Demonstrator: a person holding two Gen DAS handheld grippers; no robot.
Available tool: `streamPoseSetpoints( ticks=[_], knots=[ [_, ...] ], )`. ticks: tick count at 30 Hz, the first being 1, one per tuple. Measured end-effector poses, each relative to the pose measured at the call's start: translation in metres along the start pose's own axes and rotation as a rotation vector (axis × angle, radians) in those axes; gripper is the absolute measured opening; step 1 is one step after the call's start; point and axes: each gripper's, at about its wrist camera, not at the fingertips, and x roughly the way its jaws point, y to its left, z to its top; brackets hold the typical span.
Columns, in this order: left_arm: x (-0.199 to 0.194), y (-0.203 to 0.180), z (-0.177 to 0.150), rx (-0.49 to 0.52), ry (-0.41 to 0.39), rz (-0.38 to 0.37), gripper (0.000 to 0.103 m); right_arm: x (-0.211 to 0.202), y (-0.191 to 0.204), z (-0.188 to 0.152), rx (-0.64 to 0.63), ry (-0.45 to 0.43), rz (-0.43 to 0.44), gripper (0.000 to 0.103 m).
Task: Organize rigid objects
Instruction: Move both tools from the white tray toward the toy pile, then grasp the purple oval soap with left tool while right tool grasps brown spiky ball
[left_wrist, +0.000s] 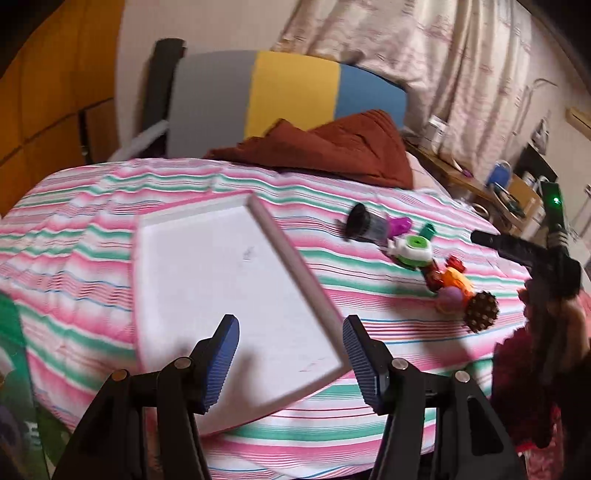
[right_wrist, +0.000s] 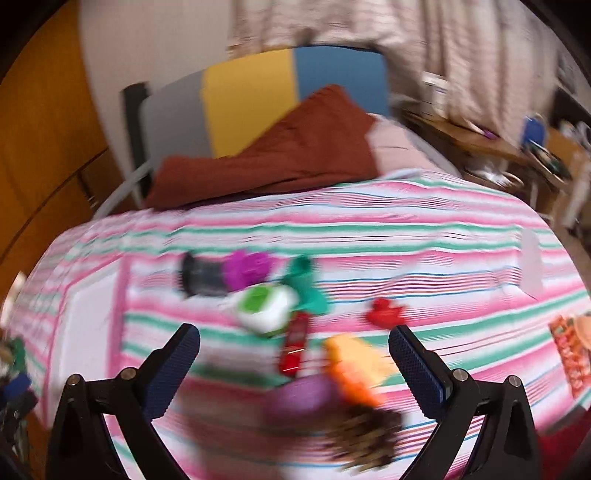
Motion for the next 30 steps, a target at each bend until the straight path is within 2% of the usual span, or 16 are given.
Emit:
streamPoseSetpoints(
  ticks=[5, 7, 9, 12, 14, 18, 21, 27, 30],
  knots=[
    [0.019, -0.037, 0.010, 0.070, 0.071, -0.081, 0.059, 0.004, -0.075, 0.004, 0.207, -0.012, -0.019, 0.103],
    [0.035, -0.053, 0.012, 0.088, 0.141, -0.158, 0.059, 0.005, -0.099, 0.000, 0.306, -0.001, -0.008, 0.103],
    [0.053, -0.070, 0.013, 0.089, 0.196, -0.245, 0.059, 0.005, -0.112, -0.003, 0.400, -0.006, 0.046, 0.103],
    [0.068, -0.094, 0.016, 0.120, 0.203, -0.308, 0.059, 0.006, -0.117, -0.004, 0.446, -0.006, 0.078, 0.103],
    [0.077, -0.114, 0.017, 0.172, 0.202, -0.319, 0.059, 0.010, -0.119, -0.005, 0.452, 0.010, 0.108, 0.103],
    [0.107, -0.152, 0.016, 0.291, 0.287, -0.295, 0.059, 0.015, -0.113, -0.003, 0.436, 0.027, 0.119, 0.103],
    [0.127, -0.173, 0.014, 0.351, 0.321, -0.286, 0.059, 0.013, -0.108, -0.002, 0.421, 0.021, 0.115, 0.103],
    [0.155, -0.201, 0.017, 0.401, 0.355, -0.294, 0.059, 0.015, -0.115, -0.004, 0.455, 0.027, 0.144, 0.103],
    [0.168, -0.211, 0.018, 0.412, 0.375, -0.268, 0.059, 0.014, -0.118, -0.005, 0.472, 0.025, 0.150, 0.103]
  ],
)
